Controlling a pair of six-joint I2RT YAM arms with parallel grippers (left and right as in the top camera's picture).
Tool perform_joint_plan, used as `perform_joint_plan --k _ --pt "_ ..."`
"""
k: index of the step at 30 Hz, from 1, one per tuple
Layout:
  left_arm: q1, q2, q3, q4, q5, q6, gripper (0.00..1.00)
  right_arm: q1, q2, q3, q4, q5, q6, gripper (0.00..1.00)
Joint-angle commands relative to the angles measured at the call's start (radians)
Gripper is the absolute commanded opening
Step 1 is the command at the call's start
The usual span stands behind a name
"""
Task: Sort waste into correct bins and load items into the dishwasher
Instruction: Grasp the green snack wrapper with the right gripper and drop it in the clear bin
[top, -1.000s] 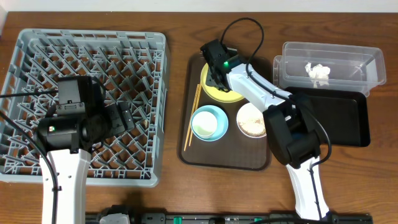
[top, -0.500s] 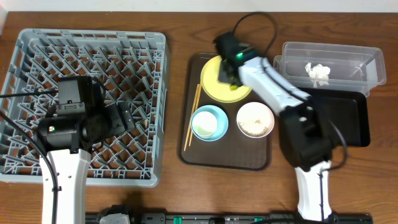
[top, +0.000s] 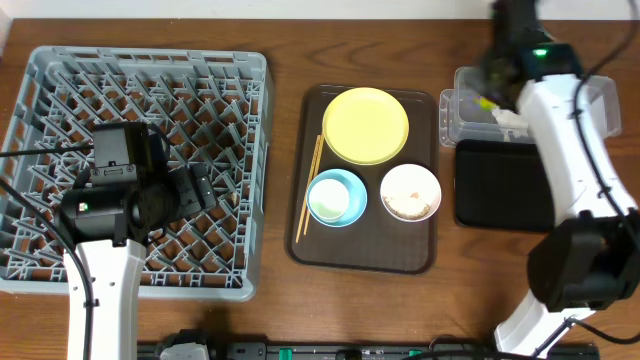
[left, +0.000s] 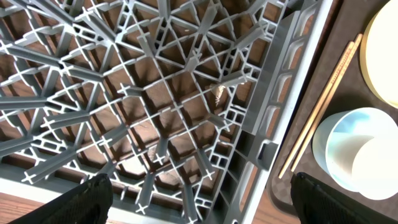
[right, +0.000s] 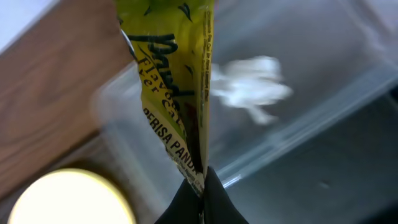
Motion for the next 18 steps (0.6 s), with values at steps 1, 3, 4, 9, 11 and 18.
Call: perform_joint_plan --k 1,3,4,9,11,18 --pt "0.005 0.001 0.022 -0.002 -0.005 -0.005 0.93 -0.067 0.028 -0.027 -0.009 -0.057 0.091 0.02" --pt "0.005 0.001 0.022 -0.002 -0.005 -0.005 0.93 -0.092 0.036 -0.046 -0.001 -0.065 0.091 0.02" --pt "0.005 0.001 0.022 -0.002 -0.005 -0.005 0.93 -0.101 0.037 -0.057 0.005 -0.065 0.091 0.02" --pt "0.005 0.001 0.022 -0.002 -0.005 -0.005 0.93 -0.118 0.037 -0.077 0.037 -0.065 0.047 0.56" --pt "0.005 0.001 0.022 -0.002 -0.005 -0.005 0.93 -0.117 0.037 -0.077 0.043 -0.065 -0.002 0.68" --pt "0.005 0.001 0.022 -0.002 -0.005 -0.005 0.93 -0.113 0.006 -0.077 0.036 -0.105 -0.113 0.67"
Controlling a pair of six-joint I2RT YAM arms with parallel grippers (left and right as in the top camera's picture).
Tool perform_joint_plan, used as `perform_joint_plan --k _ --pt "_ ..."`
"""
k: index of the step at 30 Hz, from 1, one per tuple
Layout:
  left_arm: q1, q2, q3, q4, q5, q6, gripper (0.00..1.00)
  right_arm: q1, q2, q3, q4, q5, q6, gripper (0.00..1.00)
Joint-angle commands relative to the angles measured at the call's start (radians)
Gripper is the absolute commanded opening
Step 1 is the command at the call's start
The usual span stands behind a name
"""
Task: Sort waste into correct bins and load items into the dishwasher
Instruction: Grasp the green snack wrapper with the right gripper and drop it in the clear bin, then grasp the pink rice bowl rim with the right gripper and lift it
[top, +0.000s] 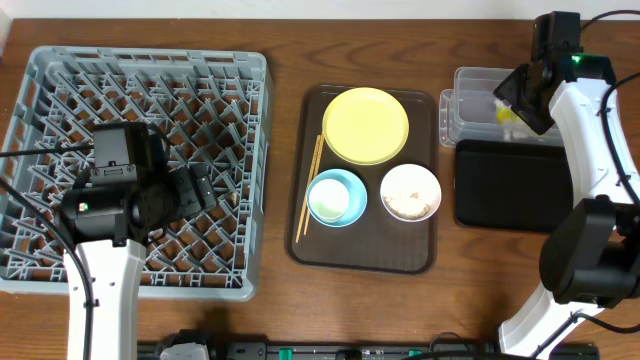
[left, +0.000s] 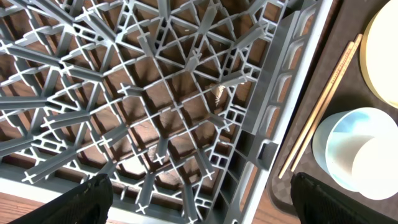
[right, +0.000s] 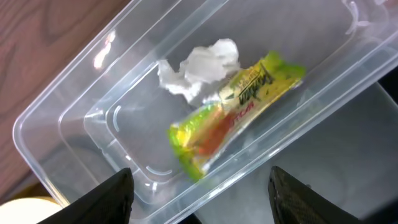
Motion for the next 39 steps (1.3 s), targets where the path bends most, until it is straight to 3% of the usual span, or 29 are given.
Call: perform_joint_plan --k 1,8,18,25,32,39 --pt "0.005 0.001 0.022 -0.002 -0.005 -0.005 0.93 0.005 -0.029 -0.004 -0.004 -0.029 -0.096 0.67" --pt "0.005 0.001 0.022 -0.001 -0.005 -0.005 0.93 0.056 -0.141 -0.005 -0.064 -0.248 -0.422 0.75" --pt "0.005 0.001 0.022 -0.002 -0.005 -0.005 0.93 0.296 -0.161 -0.073 -0.247 -0.291 -0.648 0.75" --pt "0.005 0.001 0.022 -0.002 -0.005 -0.005 0.93 0.461 -0.161 -0.259 -0.145 -0.288 -0.612 0.74" --pt "0.005 0.001 0.022 -0.002 -0.005 -0.005 0.93 0.570 -0.160 -0.435 0.021 -0.276 -0.557 0.66" --pt "0.005 0.001 0.022 -0.002 -0.005 -0.005 0.93 0.633 -0.160 -0.526 0.084 -0.128 -0.473 0.61"
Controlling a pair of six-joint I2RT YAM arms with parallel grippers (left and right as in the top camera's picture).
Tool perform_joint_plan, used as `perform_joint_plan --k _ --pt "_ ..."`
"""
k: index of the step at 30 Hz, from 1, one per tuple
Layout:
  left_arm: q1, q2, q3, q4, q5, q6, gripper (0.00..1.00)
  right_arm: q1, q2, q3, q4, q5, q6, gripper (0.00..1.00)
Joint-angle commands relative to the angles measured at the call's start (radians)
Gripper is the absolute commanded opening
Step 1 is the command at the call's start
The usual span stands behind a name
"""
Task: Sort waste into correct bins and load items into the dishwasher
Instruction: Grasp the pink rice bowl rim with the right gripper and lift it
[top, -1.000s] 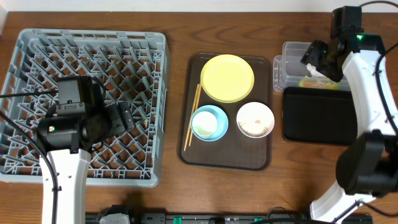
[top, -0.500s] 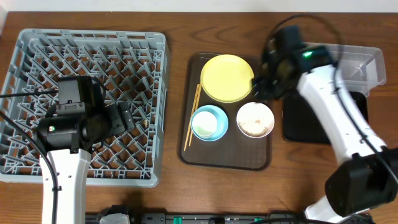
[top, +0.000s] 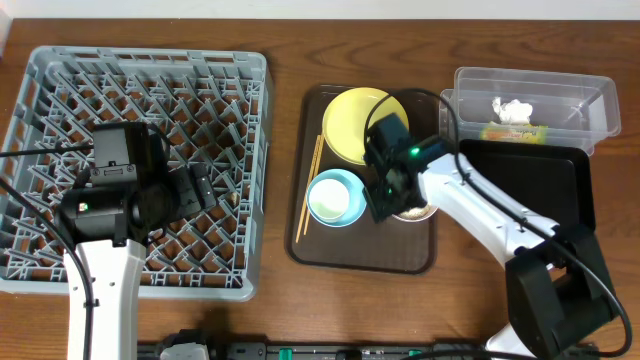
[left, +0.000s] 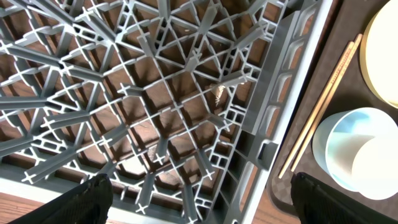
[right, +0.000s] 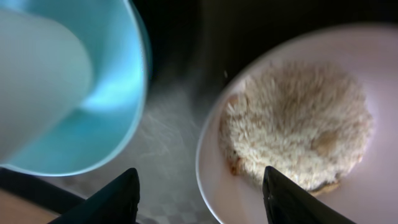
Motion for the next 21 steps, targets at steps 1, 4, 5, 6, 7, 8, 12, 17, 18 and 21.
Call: perform_joint_plan --k 1,4,5,6,7,8,12,17,18,21 --pt "0.005 0.001 0.022 -0.002 -0.005 -0.005 0.93 0.022 0.003 -0.014 0.012 0.075 0.058 0.60" --pt "0.005 0.001 0.022 -0.002 -0.005 -0.005 0.93 0.027 0.003 -0.014 0.026 0.073 0.062 0.59" --pt "0.005 0.001 0.022 -0.002 -0.005 -0.005 0.93 0.027 0.003 -0.014 0.030 0.072 0.062 0.58" --pt "0.005 0.001 0.022 -0.002 -0.005 -0.005 0.93 0.028 0.003 -0.014 0.031 0.072 0.062 0.57" --pt "0.005 0.001 0.022 -0.002 -0.005 -0.005 0.93 0.029 0.003 -0.014 0.031 0.072 0.061 0.57" --pt "0.005 0.001 0.022 -0.002 -0.005 -0.005 0.93 0.029 0.003 -0.015 0.029 0.072 0.061 0.56" --pt "0.005 0.001 0.022 -0.002 -0.005 -0.005 0.93 0.029 0.003 -0.030 0.028 0.072 0.062 0.53" --pt "0.005 0.001 0.022 -0.002 -0.005 -0.005 0.93 0.035 0.003 -0.056 0.049 0.072 0.062 0.51" --pt "0.005 0.001 0.022 -0.002 -0.005 -0.005 0.93 0.035 0.003 -0.060 0.052 0.072 0.066 0.51" --pt "0.005 0.001 0.022 -0.002 -0.005 -0.005 0.93 0.035 0.003 -0.074 0.062 0.072 0.091 0.49"
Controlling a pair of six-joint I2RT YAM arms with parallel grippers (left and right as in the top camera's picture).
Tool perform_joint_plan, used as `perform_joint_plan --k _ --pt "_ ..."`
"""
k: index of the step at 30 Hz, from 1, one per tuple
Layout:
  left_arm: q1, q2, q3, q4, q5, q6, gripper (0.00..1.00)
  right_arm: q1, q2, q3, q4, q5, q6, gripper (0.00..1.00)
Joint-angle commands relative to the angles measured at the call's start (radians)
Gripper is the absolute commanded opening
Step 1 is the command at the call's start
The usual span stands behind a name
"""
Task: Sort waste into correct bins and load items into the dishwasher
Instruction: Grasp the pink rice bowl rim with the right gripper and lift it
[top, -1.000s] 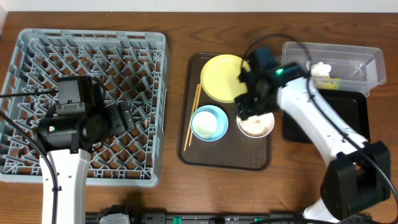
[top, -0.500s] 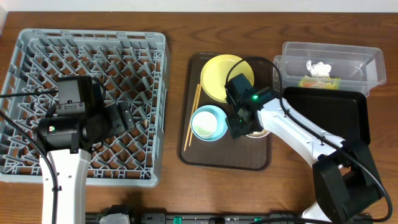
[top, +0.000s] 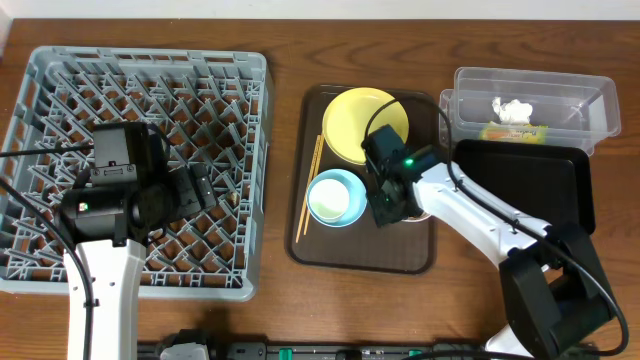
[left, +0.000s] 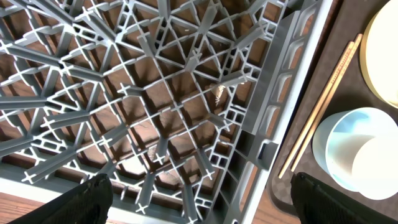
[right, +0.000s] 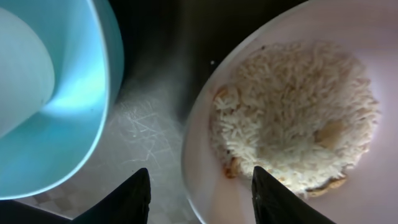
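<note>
A white bowl of rice (right: 292, 112) sits on the dark tray (top: 365, 258), next to a light blue bowl (top: 335, 197) and a yellow plate (top: 350, 125). My right gripper (right: 202, 199) is open low over the tray, and the rice bowl's left rim lies between its fingers; the overhead view shows this gripper (top: 392, 205) covering most of that bowl. Wooden chopsticks (top: 311, 185) lie along the tray's left side. My left gripper (left: 199, 205) hangs open over the right part of the grey dish rack (top: 60, 90), holding nothing.
A clear bin (top: 570, 95) at the back right holds a white tissue (top: 512, 107) and a yellow-green wrapper (top: 515, 130). A black bin (top: 530, 190) lies in front of it. The rack's right wall (left: 280, 118) stands between my left gripper and the tray.
My right gripper has come a little closer to the rice bowl's left rim, and its fingers stand slightly nearer each other, still open. The left arm has not moved.
My right gripper was shut on a yellow-green wrapper over the clear bin. Then the wrapper lay in the bin beside the tissue and the gripper was open. Later it was over the tray between the two bowls, and now it straddles the rice bowl's rim.
</note>
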Motion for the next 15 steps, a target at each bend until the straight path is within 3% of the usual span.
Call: perform_joint_plan --k 1,6,15 --pt "0.005 0.001 0.022 -0.002 -0.005 -0.005 0.93 0.009 0.003 -0.017 0.006 0.015 0.035 0.47" --pt "0.005 0.001 0.022 -0.002 -0.005 -0.005 0.93 0.009 0.003 -0.018 0.019 0.015 0.039 0.40" --pt "0.005 0.001 0.022 -0.002 -0.005 -0.005 0.93 0.009 0.003 -0.018 0.025 0.055 0.078 0.11"
